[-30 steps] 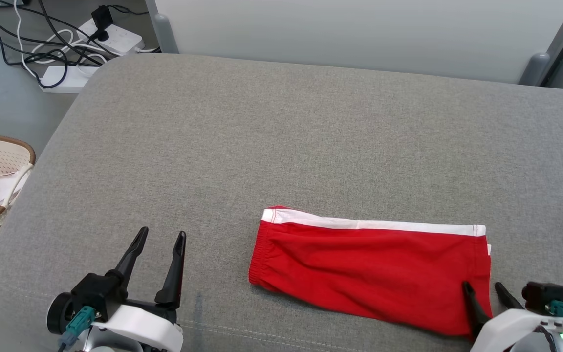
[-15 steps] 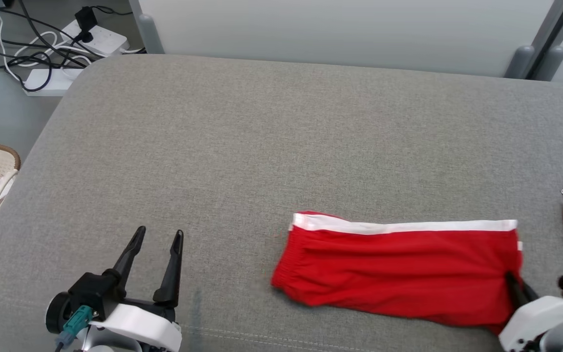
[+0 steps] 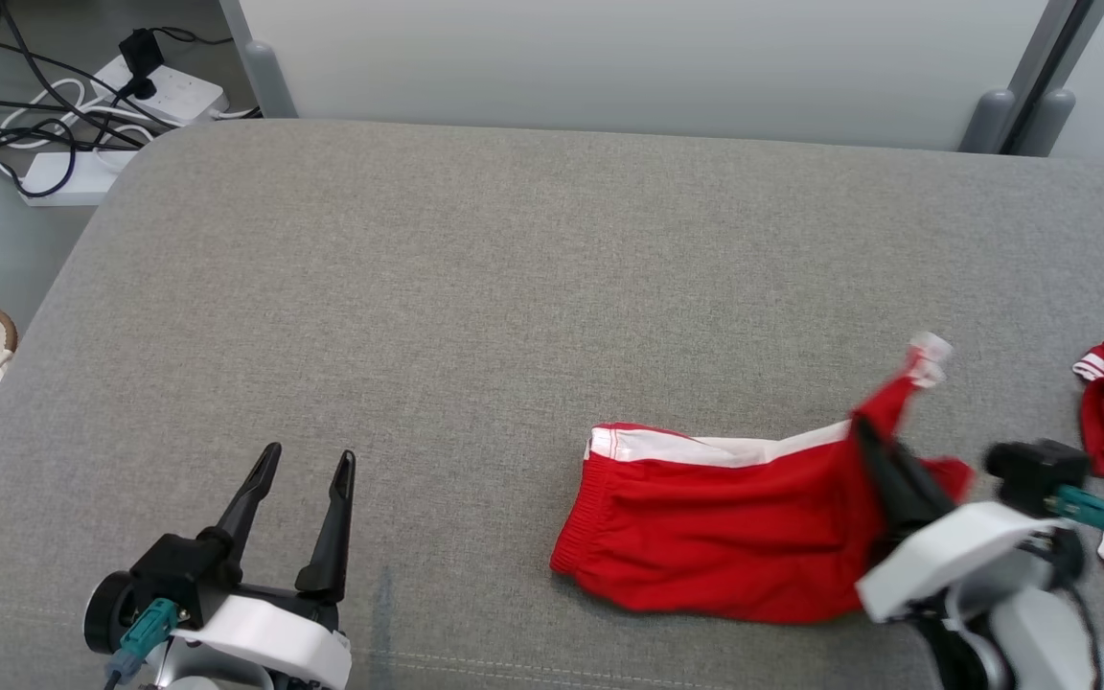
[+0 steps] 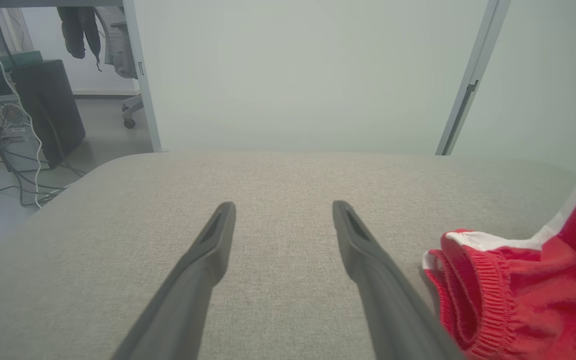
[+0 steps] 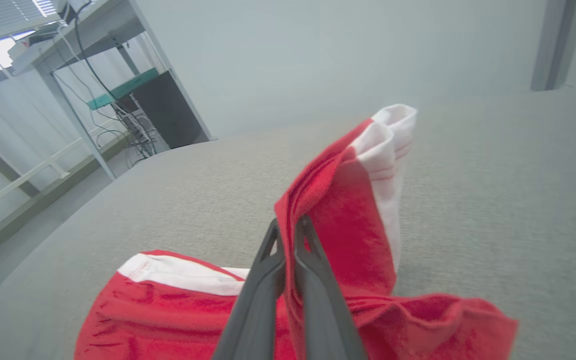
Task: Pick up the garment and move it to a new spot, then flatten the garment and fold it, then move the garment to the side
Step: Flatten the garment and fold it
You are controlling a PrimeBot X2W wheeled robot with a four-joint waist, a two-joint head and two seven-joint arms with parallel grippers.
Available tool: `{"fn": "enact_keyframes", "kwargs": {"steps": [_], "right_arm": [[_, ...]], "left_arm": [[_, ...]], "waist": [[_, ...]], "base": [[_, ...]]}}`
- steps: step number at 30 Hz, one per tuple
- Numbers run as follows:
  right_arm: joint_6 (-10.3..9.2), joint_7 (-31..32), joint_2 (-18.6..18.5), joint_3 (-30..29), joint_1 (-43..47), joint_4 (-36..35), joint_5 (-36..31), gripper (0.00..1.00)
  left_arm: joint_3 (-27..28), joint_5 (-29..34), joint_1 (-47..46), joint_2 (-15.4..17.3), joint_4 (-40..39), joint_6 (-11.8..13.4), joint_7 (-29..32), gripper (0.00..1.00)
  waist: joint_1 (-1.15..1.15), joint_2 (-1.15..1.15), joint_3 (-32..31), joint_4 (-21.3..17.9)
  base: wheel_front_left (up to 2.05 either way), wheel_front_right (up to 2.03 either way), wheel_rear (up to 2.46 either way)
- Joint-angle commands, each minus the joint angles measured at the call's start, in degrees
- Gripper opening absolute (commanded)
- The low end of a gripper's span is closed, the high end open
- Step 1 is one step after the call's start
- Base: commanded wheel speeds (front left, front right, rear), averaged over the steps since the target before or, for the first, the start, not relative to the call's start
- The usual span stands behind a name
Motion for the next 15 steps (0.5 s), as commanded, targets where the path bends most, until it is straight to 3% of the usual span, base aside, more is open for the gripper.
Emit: {"fn": "enact_keyframes", "kwargs": {"steps": [1,6,15], "right_arm": [[0.01,0.92,0.56,1.94,0.01,-3.89,0.01,0.0],[0.01,6.5,5.33,6.53,2.18,-13.79,-1.18,0.0],[0.01,6.56,9.37,9.68,2.22,-10.63,-2.92,0.0]], "left_arm": [[2.06,0.49,-3.15,0.42,-1.2,-0.41,-0.59,1.0],[1.97,0.88,-3.62,-0.2,-1.2,-0.83,-0.59,1.0],[1.64,1.39,-4.63,-1.25,-0.77,-1.58,-0.59,1.0]], "waist": [[0.0,0.0,0.12,0.08],[0.0,0.0,0.77,0.83],[0.0,0.0,1.89,3.0]], "base": [[0.0,0.0,0.0],[0.0,0.0,0.0],[0.0,0.0,0.0]]}}
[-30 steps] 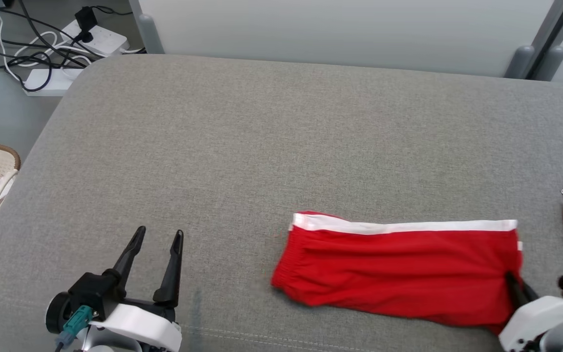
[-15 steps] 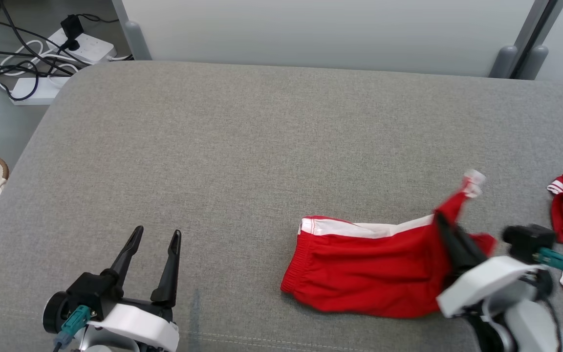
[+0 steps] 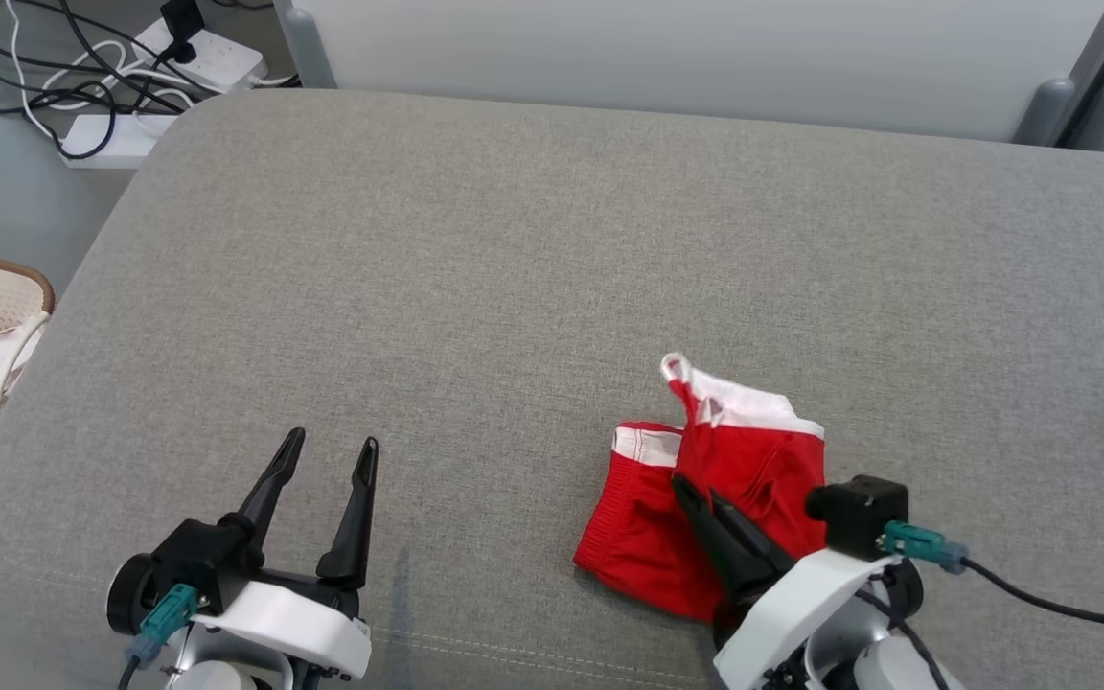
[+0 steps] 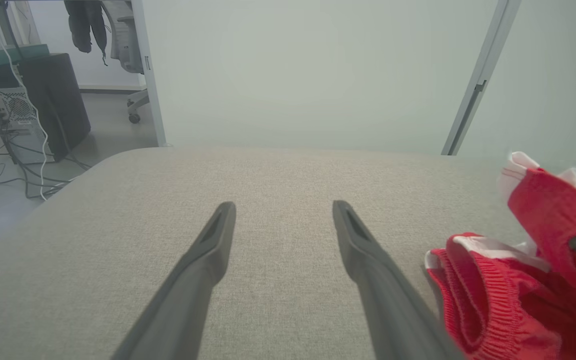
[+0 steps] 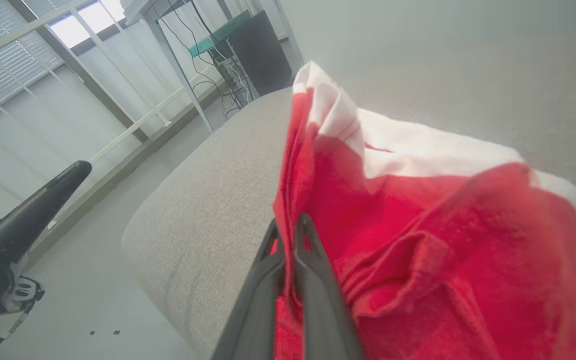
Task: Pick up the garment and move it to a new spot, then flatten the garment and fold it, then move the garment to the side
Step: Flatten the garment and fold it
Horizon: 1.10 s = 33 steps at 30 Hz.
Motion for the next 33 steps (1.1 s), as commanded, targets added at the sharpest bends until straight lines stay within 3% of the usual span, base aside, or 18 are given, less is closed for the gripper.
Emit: {"fn": "enact_keyframes", "kwargs": {"steps": [1,5,6,7,8,15,20,26,33], "right_arm": [[0.01,-1.03,0.63,1.57,-1.72,-0.52,-0.2,0.0],[0.01,-2.87,0.71,4.37,-3.25,1.75,2.9,0.01],[0.01,-3.34,0.72,5.32,-3.59,2.03,4.11,0.27],[0.01,-3.65,0.72,6.33,-3.98,2.42,5.14,0.46],[0.01,-3.98,0.72,7.26,-4.51,2.93,5.62,1.0],[0.01,-7.38,0.73,10.62,-6.95,3.68,8.5,1.0],[0.01,-10.64,0.73,10.79,-8.55,-3.32,7.23,1.0],[0.01,-12.94,-3.2,-2.48,-6.37,-12.53,-4.12,1.0],[0.01,-13.35,-7.29,-19.68,1.13,-16.72,-18.08,1.0]], "left_arm": [[1.89,0.32,-3.27,0.46,-1.2,-0.38,-0.59,1.0],[1.99,0.61,-3.56,0.11,-1.08,-0.57,-0.59,1.0],[2.02,0.68,-3.63,0.03,-1.09,-0.61,-0.59,1.0],[2.05,0.75,-3.68,-0.05,-1.09,-0.66,-0.59,1.0],[2.07,0.82,-3.73,-0.12,-1.07,-0.7,-0.59,1.0],[2.08,1.18,-4.07,-0.56,-0.94,-0.97,-0.59,1.0],[2.78,1.5,-3.92,-0.75,-1.22,-1.07,-0.59,1.0],[4.17,2.16,-3.51,-0.84,-1.78,-0.66,-0.59,1.0],[5.35,2.83,-2.68,-0.89,-2.35,0.01,-0.59,1.0]], "waist": [[0.0,0.0,0.28,0.16],[0.0,0.0,0.7,0.38],[0.0,0.0,0.82,0.37],[0.0,0.0,0.93,0.32],[0.0,0.0,1.01,0.26],[0.0,0.0,1.36,0.01],[0.0,0.0,1.46,-0.79],[0.0,0.0,0.75,-2.61],[0.0,0.0,-0.14,-4.89]], "base": [[0.0,0.0,0.0],[0.0,0.0,0.0],[0.0,0.0,0.0],[0.0,0.0,0.0],[0.0,0.0,0.0],[0.0,0.0,0.0],[0.0,0.0,0.0],[0.0,0.0,0.0],[0.0,0.0,0.0]]}}
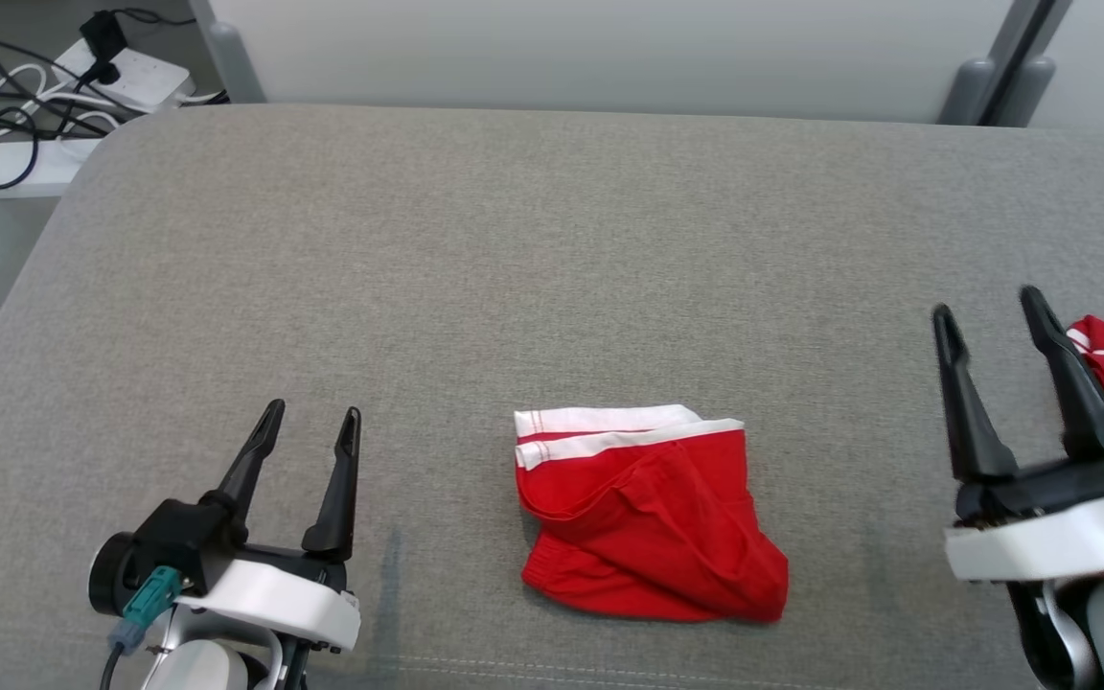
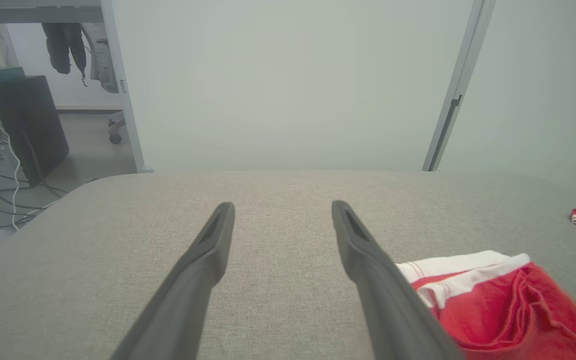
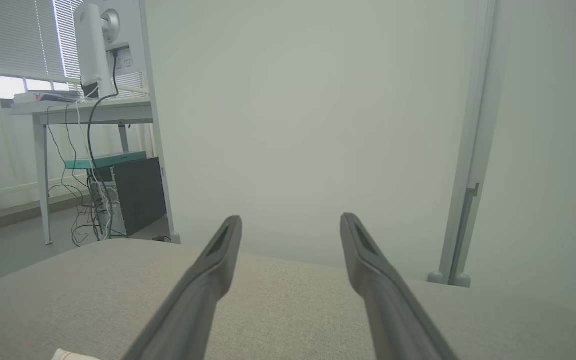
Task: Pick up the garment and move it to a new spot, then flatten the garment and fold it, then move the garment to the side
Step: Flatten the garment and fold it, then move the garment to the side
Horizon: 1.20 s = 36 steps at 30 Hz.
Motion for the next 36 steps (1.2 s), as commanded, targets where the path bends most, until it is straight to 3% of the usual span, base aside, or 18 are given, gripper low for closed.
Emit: {"fn": "enact_keyframes", "kwargs": {"steps": [1,5,12,23,28,36], "right_arm": [[0.01,-0.73,-0.11,-0.63,1.34,-2.08,-1.66,1.0],[0.01,-0.74,0.7,-4.27,6.23,-2.16,-3.9,1.0],[0.01,-0.75,3.34,-5.59,12.78,-0.78,-4.04,1.0],[0.01,-0.75,3.87,-4.6,13.13,1.43,-2.63,1.0],[0.01,-0.75,1.56,-0.62,9.46,5.99,0.38,1.0],[0.01,-0.15,-3.37,12.59,1.29,18.95,7.12,1.0]], "left_arm": [[2.4,0.6,-0.93,0.81,-1.82,0.53,-0.59,1.0],[3.32,0.75,0.14,1.01,-2.06,1.0,-0.59,1.0],[4.73,1.26,2.27,1.72,-2.94,1.96,-0.59,1.0],[4.61,1.61,2.63,2.17,-3.63,2.45,-0.59,1.0],[3.73,1.63,1.46,1.94,-3.6,2.27,-0.59,1.0],[1.82,1.41,-0.95,0.86,-3.41,1.83,-0.59,1.0]], "waist": [[0.0,0.0,-0.31,-0.88],[0.0,0.0,-0.93,-2.61],[0.0,0.0,-2.0,-4.64],[0.0,0.0,-1.61,-4.15],[0.0,0.0,-0.81,-3.03],[0.0,0.0,1.33,1.27]], "base": [[0.0,0.0,0.0],[0.0,0.0,0.0],[0.0,0.0,0.0],[0.0,0.0,0.0],[0.0,0.0,0.0],[0.0,0.0,0.0]]}}
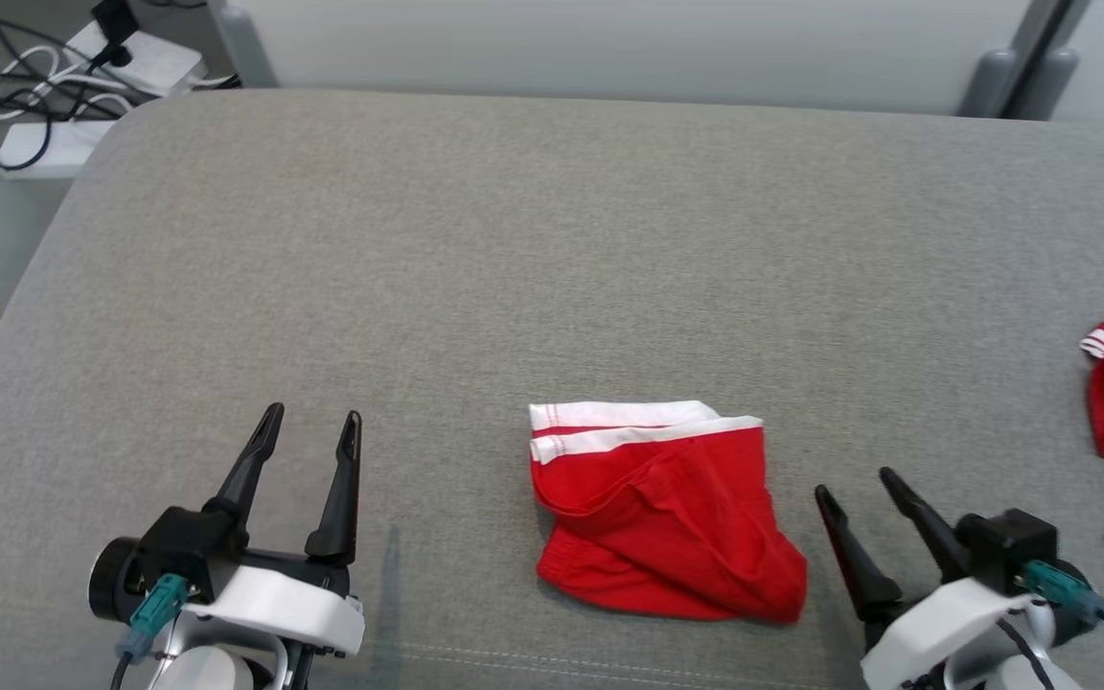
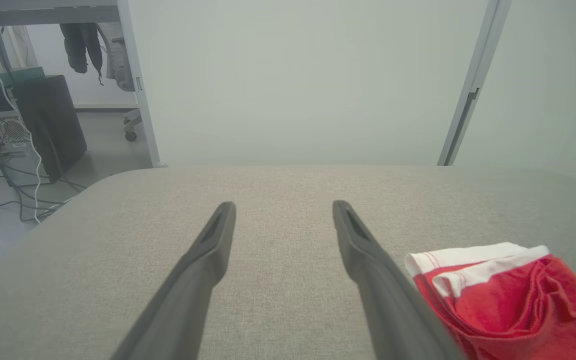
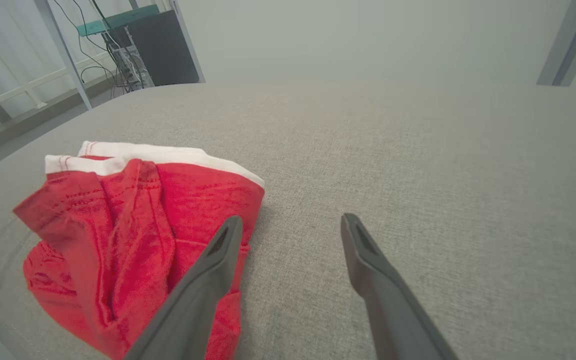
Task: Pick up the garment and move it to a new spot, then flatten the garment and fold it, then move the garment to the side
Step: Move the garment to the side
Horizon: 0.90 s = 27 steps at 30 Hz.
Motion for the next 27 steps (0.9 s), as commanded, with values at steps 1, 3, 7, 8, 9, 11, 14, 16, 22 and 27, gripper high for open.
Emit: {"fn": "enact_keyframes", "kwargs": {"steps": [1,3,7,8,9,11,14,16,22,27], "right_arm": [[0.01,0.23,-0.94,2.04,-1.98,-0.3,1.43,1.0],[0.01,0.79,-1.65,5.69,-4.07,1.84,4.09,1.0],[0.01,2.86,-2.84,12.67,-8.43,6.35,11.68,1.0],[0.01,3.46,-3.14,13.85,-9.22,7.13,13.07,1.0],[0.01,4.46,-3.38,15.2,-9.91,7.88,14.5,1.0],[0.01,6.28,-3.76,17.44,-11.2,8.89,17.67,1.0],[0.01,9.22,-4.55,20.35,-12.83,9.91,22.22,1.0],[0.01,10.96,-5.02,22.1,-13.62,9.59,25.39,1.0],[0.01,9.94,-8.71,24.81,-16.4,6.38,29.41,0.0],[0.01,8.16,-13.52,25.09,-18.04,1.17,28.89,0.0]], "left_arm": [[1.62,0.12,-2.81,0.64,-1.37,-0.19,-0.58,1.0],[1.45,-0.03,-3.1,0.35,-1.31,-0.26,-0.58,1.0],[1.3,-0.18,-3.32,-0.16,-1.03,-0.39,-0.58,1.0],[1.29,-0.21,-3.39,-0.26,-1.0,-0.42,-0.58,1.0],[1.28,-0.19,-3.45,-0.33,-0.97,-0.44,-0.58,1.0],[1.34,-0.2,-3.63,-0.47,-0.98,-0.49,-0.58,1.0],[1.54,-0.11,-3.85,-0.64,-0.95,-0.5,-0.58,1.0],[1.73,-0.06,-3.95,-0.74,-0.99,-0.49,-0.58,1.0],[2.25,0.22,-3.79,-0.96,-1.08,-0.55,-0.58,1.0],[2.35,0.49,-3.47,-1.06,-1.44,-0.88,-0.58,1.0]], "waist": [[0.0,0.0,0.9,1.34],[0.0,0.0,1.37,2.35],[0.0,0.0,2.33,4.22],[0.0,0.0,2.5,4.52],[0.0,0.0,2.66,4.74],[0.0,0.0,3.01,5.07],[0.0,0.0,3.39,5.34],[0.0,0.0,3.57,5.31],[0.0,0.0,3.4,4.26],[0.0,0.0,3.01,1.45]], "base": [[0.0,0.0,0.0],[0.0,0.0,0.0],[0.0,0.0,0.0],[0.0,0.0,0.0],[0.0,0.0,0.0],[0.0,0.0,0.0],[0.0,0.0,0.0],[0.0,0.0,0.0],[0.0,0.0,0.0],[0.0,0.0,0.0]]}}
